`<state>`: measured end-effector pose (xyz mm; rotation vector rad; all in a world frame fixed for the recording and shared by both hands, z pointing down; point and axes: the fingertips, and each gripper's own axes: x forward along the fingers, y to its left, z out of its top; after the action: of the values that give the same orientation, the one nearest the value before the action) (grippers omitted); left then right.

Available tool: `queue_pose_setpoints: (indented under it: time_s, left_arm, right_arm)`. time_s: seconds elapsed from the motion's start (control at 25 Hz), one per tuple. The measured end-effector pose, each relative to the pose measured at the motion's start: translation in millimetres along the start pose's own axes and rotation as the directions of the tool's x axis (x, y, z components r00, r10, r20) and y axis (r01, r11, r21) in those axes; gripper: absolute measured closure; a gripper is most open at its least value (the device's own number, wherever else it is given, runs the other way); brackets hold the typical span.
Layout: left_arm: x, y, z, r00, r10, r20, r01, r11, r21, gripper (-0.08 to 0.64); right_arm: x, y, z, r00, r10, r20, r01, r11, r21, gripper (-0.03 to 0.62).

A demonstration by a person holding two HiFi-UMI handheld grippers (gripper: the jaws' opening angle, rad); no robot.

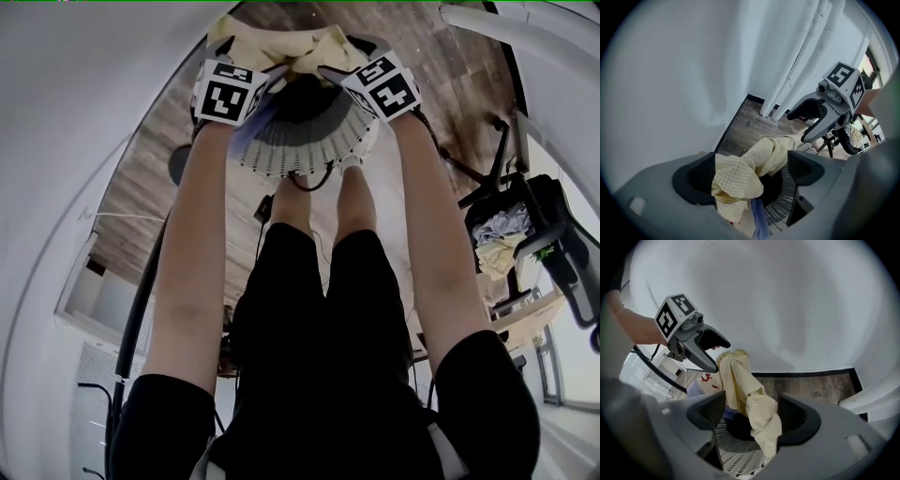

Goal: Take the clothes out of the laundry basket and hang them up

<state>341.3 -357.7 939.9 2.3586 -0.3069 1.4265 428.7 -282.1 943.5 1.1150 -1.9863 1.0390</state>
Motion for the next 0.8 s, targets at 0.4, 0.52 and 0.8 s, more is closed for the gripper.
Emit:
queue_pose_setpoints:
  time_s: [0.4, 0.52, 0.8]
  left_arm:
    - [46, 15, -12, 0.995, -0.001, -0.100, 0.000, 1.000, -0.011, 0.110]
    - [53, 18, -19, 0.993, 0.004, -0.122, -0.007, 1.000, -0.028, 0.127]
    - [54, 31, -36, 0.988, 0.031, -0.151, -0.041, 0.997, -0.062, 0.257]
  right_arm:
    - [59, -13, -7, 0.997, 0.042, -0.059, -0.042, 0.999, -0.010, 0.314]
    - [72, -16, -12, 0.994, 0.054, -0.091, -0.055, 0.998, -0.010, 0.318]
    - [89, -22, -35, 0.980, 0.079, -0.181, -0.074, 0.997, 0.037, 0.389]
